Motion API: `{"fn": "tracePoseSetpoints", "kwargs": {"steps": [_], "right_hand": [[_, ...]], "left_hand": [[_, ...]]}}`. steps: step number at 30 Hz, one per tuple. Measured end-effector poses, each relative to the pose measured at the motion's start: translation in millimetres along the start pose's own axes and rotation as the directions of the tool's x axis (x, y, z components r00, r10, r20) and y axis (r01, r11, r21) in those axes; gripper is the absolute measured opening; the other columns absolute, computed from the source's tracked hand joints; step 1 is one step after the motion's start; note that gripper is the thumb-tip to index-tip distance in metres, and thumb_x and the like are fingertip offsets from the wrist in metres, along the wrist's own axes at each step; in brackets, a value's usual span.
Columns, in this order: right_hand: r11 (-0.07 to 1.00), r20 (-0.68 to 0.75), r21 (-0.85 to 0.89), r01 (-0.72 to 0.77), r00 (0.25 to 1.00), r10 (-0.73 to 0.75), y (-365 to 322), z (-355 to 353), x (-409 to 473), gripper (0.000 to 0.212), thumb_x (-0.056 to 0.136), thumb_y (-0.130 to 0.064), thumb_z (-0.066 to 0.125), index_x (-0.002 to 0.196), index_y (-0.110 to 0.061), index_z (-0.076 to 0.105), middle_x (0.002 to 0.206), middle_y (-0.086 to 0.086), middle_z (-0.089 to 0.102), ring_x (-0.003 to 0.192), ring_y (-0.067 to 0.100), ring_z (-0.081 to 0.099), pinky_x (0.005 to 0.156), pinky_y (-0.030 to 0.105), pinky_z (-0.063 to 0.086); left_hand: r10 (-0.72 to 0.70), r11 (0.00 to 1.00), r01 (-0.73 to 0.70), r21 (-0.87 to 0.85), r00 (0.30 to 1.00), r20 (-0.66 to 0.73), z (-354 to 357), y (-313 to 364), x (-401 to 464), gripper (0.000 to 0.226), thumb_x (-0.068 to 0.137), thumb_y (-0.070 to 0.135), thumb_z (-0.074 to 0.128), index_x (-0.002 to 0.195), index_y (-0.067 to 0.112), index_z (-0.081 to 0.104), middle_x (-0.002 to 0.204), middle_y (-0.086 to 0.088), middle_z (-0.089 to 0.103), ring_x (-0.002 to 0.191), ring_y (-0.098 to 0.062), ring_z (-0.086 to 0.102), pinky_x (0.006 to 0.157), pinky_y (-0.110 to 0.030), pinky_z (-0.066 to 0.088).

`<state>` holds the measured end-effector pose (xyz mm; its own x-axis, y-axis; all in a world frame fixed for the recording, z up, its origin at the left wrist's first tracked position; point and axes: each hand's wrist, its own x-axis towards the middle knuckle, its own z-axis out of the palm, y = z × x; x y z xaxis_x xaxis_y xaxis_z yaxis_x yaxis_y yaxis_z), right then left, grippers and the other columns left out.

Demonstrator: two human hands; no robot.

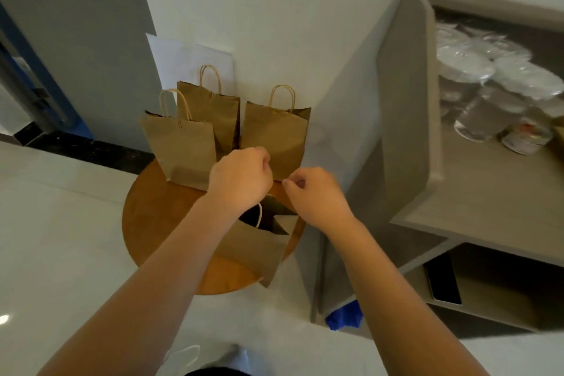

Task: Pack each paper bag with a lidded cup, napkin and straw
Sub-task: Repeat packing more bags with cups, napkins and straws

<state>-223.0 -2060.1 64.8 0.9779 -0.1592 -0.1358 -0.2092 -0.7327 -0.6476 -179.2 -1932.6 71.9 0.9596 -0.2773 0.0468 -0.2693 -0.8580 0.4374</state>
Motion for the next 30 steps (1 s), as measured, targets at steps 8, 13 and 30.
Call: {"fn": "tracePoseSetpoints", "kwargs": {"steps": [8, 13, 30], "right_hand": [[0.988, -0.096, -0.126, 0.095, 0.990, -0.107, 52, -68, -113, 0.024, 0.094, -0.025, 0.048, 0.098, -0.012, 0.068, 0.095, 0.005, 0.068, 0.088, 0.020, 0.062, 0.078, 0.034, 0.053], [0.991, -0.142, -0.132, 0.014, 0.989, -0.033, 95, -122, -154, 0.023, 0.094, -0.025, 0.050, 0.099, -0.011, 0.067, 0.094, 0.008, 0.068, 0.089, 0.024, 0.063, 0.080, 0.036, 0.053], [0.991, -0.505, -0.127, -0.036, 0.863, -0.033, 151, -250, -50, 0.055, 0.089, -0.035, 0.059, 0.136, -0.014, 0.043, 0.137, 0.008, 0.037, 0.125, 0.025, 0.039, 0.098, 0.031, 0.034]], "left_hand": [[0.096, 0.995, -0.095, 0.010, 0.993, -0.073, 10, 105, -97, 0.023, 0.098, 0.024, 0.043, 0.112, 0.020, 0.061, 0.103, -0.001, 0.066, 0.092, -0.018, 0.061, 0.078, -0.030, 0.048], [0.182, 0.983, -0.181, 0.029, 0.983, -0.034, 21, 164, -119, 0.021, 0.095, 0.029, 0.046, 0.106, 0.021, 0.063, 0.095, 0.002, 0.066, 0.086, -0.018, 0.061, 0.076, -0.036, 0.053], [0.246, 0.969, -0.246, 0.003, 0.969, 0.020, 60, 295, 1, 0.024, 0.089, 0.022, 0.046, 0.099, 0.007, 0.061, 0.101, -0.012, 0.065, 0.095, -0.032, 0.059, 0.069, -0.032, 0.041]]}}
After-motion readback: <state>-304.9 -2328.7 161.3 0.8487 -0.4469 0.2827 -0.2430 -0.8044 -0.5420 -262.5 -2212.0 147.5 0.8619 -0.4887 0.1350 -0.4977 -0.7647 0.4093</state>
